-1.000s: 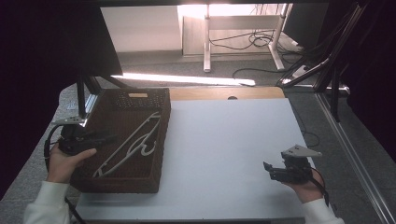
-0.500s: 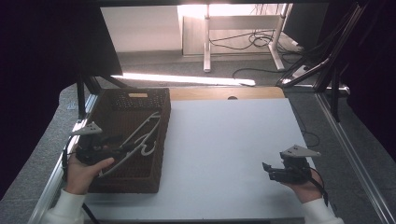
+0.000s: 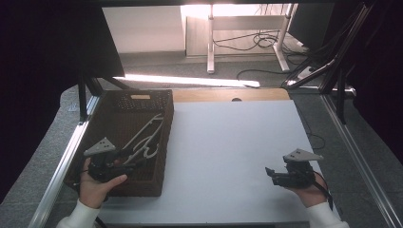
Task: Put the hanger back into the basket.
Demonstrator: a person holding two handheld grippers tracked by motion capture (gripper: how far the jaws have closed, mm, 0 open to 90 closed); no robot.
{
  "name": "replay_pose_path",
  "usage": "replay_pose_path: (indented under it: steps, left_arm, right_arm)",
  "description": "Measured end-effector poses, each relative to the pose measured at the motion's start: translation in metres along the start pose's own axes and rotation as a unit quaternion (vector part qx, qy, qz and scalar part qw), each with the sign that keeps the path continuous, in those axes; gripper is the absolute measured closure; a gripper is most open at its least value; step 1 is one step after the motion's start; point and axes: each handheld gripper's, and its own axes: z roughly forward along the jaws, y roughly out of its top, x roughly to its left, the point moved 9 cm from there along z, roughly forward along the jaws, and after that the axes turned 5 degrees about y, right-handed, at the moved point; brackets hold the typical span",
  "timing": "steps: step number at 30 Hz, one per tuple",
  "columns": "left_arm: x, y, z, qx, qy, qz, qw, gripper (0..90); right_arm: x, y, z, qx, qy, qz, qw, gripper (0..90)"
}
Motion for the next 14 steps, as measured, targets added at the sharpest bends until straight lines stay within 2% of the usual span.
replay_pose_path:
  steps: [7,14]
  left_arm:
    - [0.0049,-0.0010,-0.0033,-0.007,0.009,-0.002,0.9999,28.0]
    - [0.0069,-0.0020,-0.0060,-0.013,0.012,0.003,0.9998,27.7]
  right_arm:
    - [0.0013,-0.0005,0.0012,0.002,0.003,-0.004,1.0000,20.9]
    - [0.0067,-0.0014,0.0063,0.003,0.015,-0.016,0.9998,19.7]
